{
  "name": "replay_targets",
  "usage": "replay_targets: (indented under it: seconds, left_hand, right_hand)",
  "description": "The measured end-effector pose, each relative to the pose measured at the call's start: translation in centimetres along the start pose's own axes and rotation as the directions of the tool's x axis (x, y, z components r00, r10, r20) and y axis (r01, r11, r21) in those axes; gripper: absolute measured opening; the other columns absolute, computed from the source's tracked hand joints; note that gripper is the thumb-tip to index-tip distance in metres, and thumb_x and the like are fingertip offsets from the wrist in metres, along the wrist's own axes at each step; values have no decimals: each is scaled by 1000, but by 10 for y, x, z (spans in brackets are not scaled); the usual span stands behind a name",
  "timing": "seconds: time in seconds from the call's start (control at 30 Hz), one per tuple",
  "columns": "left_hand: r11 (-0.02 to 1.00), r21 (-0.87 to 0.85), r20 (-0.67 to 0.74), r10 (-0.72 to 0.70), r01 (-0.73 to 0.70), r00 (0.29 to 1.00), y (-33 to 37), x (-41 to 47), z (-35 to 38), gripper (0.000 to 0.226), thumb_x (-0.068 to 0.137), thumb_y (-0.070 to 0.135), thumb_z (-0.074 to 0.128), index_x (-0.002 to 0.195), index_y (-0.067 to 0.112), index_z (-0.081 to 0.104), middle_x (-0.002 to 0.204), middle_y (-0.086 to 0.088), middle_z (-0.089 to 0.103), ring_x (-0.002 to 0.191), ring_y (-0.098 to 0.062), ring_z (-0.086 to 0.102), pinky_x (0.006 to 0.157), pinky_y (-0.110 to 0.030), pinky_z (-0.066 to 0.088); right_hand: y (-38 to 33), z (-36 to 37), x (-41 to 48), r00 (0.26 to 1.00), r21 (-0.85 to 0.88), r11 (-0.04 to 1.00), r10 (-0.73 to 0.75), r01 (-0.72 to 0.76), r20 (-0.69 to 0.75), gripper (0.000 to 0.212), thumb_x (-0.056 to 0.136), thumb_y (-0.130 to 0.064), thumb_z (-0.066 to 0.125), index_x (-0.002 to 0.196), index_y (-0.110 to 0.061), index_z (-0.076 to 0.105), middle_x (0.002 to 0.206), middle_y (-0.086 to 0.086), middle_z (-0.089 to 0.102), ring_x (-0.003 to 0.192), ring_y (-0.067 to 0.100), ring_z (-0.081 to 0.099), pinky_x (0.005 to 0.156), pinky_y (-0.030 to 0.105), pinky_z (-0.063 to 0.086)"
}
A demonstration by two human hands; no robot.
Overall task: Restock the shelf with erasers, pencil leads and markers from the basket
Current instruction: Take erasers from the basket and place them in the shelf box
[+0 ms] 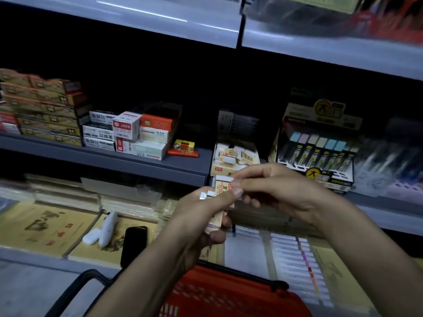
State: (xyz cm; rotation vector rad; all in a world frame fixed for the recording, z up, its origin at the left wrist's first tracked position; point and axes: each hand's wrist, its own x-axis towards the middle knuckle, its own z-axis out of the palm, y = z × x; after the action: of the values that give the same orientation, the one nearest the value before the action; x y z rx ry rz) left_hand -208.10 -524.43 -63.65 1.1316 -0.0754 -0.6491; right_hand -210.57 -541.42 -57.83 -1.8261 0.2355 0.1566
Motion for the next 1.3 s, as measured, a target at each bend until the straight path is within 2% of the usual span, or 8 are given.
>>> replay_targets:
  seconds: [0.2, 0.3, 0.43, 0.53, 0.83, 1.0, 1.1, 1.3]
  left_hand:
    - [998, 31, 10, -46, 46, 999, -6, 5, 1, 63, 65, 34, 90, 115, 1, 69, 81, -6, 66, 58, -13, 56, 42, -22, 36]
    - [985, -128, -6, -119, 117, 993, -7, 12, -1, 44, 75, 25, 84, 108, 5, 65, 77, -9, 67, 57, -16, 59, 42, -24, 40]
    - [944, -294, 9, -156, 151, 988, -6, 15, -6, 17, 89, 1, 52, 102, 2, 61, 81, -16, 61, 63, -23, 59, 47, -27, 47]
    - [946, -294, -30, -151, 135, 988, -7, 16, -9, 29, 92, -7, 41, 112, -2, 61, 93, -20, 60, 73, -29, 66, 50, -30, 55]
    - [951, -304, -79, -79, 52, 994, -3, 10, -21, 34, 88, -3, 71, 122, 5, 66, 104, -27, 76, 87, -35, 78, 60, -31, 61]
    - [961, -275, -67, 7, -25, 998, 2, 1, -17, 40, 85, 9, 77, 124, 6, 65, 100, -21, 78, 91, -26, 79, 54, -22, 57]
    - [967, -246, -59, 49, -62, 997, 6, -6, -13, 43, 82, 12, 79, 123, 8, 65, 99, -19, 79, 87, -24, 79, 53, -22, 57]
    - [988, -124, -45, 89, -94, 995, 5, -11, -5, 47, 81, 18, 82, 122, 9, 63, 93, -18, 79, 72, -18, 74, 47, -21, 49]
  right_hand:
    - [-6, -4, 1, 998, 72, 997, -8, 12, -54, 19, 85, -3, 77, 102, 4, 74, 88, 17, 77, 73, 21, 74, 61, 22, 59]
    - [-11, -14, 11, 938, 34, 984, -156, 175, -308, 19, 85, -1, 78, 102, 1, 72, 87, 18, 77, 76, 22, 76, 65, 27, 62]
    - [3, -30, 37, 644, -625, 758, -574, 186, -505, 11, 87, -15, 78, 94, -21, 74, 81, -9, 73, 75, 3, 70, 69, 21, 59]
    - [16, -33, 57, 584, -820, 557, -711, 129, -391, 11, 92, -16, 72, 102, -19, 71, 87, -7, 71, 80, 9, 67, 74, 30, 59]
    - [18, -33, 74, 782, -921, 381, -549, -80, -296, 32, 90, -1, 61, 104, -24, 78, 102, 4, 73, 107, 28, 62, 90, 42, 52]
    - [15, -30, 59, 767, -893, 448, -555, -51, -322, 30, 94, -7, 58, 108, -26, 77, 102, -2, 73, 105, 18, 60, 78, 30, 50]
    - [-2, -14, 39, 858, -665, 742, -393, 82, -332, 12, 98, -28, 66, 98, -25, 78, 91, -8, 74, 78, 4, 64, 63, 18, 44]
    - [-20, 5, 5, 996, -161, 985, -44, 57, 82, 17, 90, -14, 74, 102, -3, 76, 85, 13, 75, 65, 16, 68, 53, 21, 52]
